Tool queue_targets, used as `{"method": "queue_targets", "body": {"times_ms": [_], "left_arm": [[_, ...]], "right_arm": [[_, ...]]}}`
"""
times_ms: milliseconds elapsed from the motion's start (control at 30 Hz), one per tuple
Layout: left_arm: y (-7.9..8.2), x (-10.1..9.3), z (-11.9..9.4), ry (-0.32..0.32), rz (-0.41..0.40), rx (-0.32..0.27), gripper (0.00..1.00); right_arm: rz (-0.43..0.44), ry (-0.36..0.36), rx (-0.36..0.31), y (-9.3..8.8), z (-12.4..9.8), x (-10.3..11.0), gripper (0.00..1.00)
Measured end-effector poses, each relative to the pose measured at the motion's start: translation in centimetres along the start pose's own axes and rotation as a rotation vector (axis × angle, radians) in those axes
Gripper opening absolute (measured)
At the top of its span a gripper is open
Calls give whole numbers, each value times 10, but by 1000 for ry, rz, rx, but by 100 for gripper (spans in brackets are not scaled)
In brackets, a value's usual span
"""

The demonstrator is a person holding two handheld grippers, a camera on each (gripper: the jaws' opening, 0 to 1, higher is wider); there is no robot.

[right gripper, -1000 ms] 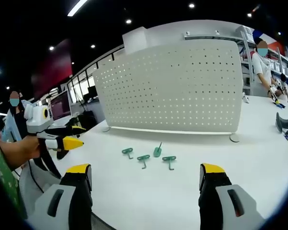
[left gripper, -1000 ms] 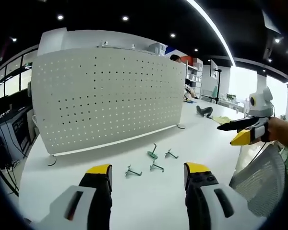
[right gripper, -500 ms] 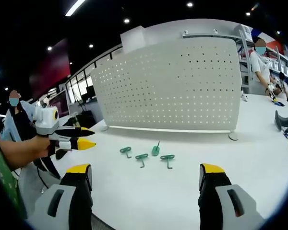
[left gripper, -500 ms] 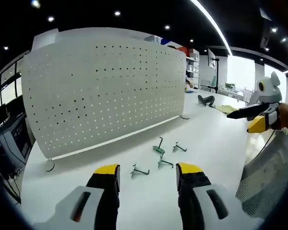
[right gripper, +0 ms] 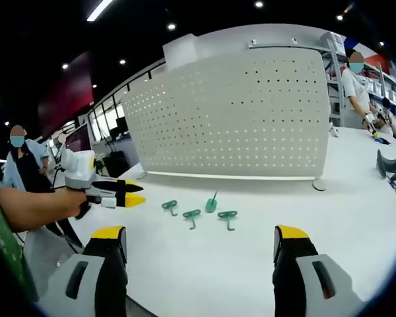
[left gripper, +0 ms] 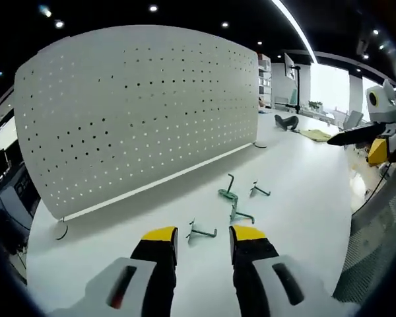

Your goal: Insert the hook assembly into the mounting plate slot until the hook locks in place.

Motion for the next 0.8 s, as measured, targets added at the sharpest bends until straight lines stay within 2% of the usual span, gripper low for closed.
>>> {"method": "queue_targets", "body": {"times_ms": [133,433,800], "left_arm": [[-5,4,11,5,25,29,29],[-18,14,30,9,20,76,24],[-32,18,43,7,45,118,18]], "right_arm": [[1,-4,5,-1,0,-2,94],[1,-8,22,-3,2,-6,93],[9,-18,25,-4,4,-12,93]]}}
Point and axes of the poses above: the point that each gripper's makers call its tool centre point, and the gripper's own axes: z roughly forward along the fingers, x roughly to its left, y roughly out of its top, the point moved 2 cm from there along -z, roughly backward along the fingers, and after that the axes turned 12 degrees about -z, right-handed, at the moved point
